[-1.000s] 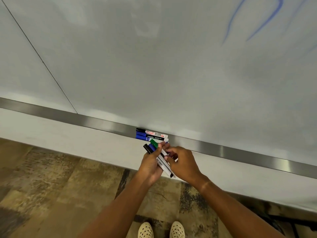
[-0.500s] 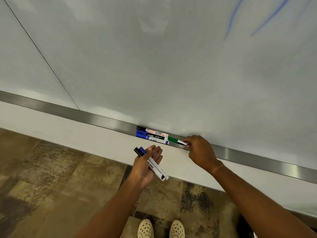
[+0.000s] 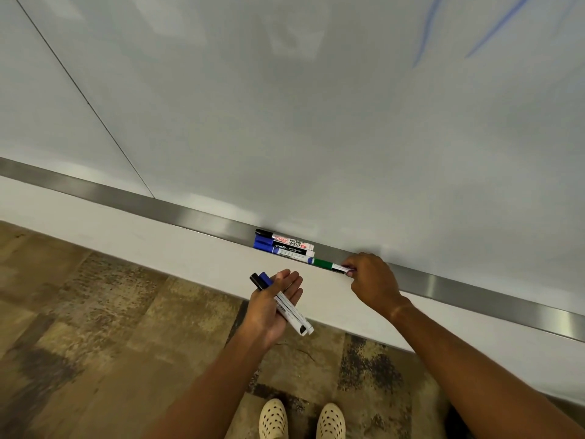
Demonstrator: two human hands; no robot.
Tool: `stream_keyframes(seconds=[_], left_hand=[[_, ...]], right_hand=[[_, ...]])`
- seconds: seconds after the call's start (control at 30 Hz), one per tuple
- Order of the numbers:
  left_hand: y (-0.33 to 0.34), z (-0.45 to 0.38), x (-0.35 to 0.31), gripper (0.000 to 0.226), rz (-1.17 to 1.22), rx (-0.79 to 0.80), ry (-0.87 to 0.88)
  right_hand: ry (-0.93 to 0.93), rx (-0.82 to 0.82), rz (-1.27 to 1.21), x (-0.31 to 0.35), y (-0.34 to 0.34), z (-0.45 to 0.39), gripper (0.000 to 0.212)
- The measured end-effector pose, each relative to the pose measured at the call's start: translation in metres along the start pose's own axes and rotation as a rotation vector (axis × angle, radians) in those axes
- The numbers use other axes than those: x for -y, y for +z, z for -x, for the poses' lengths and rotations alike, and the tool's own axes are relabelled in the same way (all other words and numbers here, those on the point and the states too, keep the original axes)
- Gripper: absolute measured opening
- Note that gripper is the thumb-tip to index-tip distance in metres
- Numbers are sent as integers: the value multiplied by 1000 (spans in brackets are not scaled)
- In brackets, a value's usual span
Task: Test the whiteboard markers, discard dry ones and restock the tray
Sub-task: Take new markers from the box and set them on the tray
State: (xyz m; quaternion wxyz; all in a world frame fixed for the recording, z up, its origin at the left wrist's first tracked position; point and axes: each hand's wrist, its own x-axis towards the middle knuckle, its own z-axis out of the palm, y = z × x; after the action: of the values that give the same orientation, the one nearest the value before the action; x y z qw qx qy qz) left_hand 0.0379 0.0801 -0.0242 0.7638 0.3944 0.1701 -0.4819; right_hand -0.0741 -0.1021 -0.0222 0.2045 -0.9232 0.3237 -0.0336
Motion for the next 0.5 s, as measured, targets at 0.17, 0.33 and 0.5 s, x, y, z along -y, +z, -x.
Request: stream_keyframes(seconds=[0.17, 0.33, 0.5], left_hand=[[0, 2, 4, 40, -4, -5, -2], [1, 1, 5, 44, 13, 13, 8], [3, 2, 7, 49, 9, 28, 9]], right_hand=[[2, 29, -66, -1, 2, -7, 28], [17, 53, -78, -3, 6, -9, 31], [-39, 42, 88, -3, 13, -4, 41]])
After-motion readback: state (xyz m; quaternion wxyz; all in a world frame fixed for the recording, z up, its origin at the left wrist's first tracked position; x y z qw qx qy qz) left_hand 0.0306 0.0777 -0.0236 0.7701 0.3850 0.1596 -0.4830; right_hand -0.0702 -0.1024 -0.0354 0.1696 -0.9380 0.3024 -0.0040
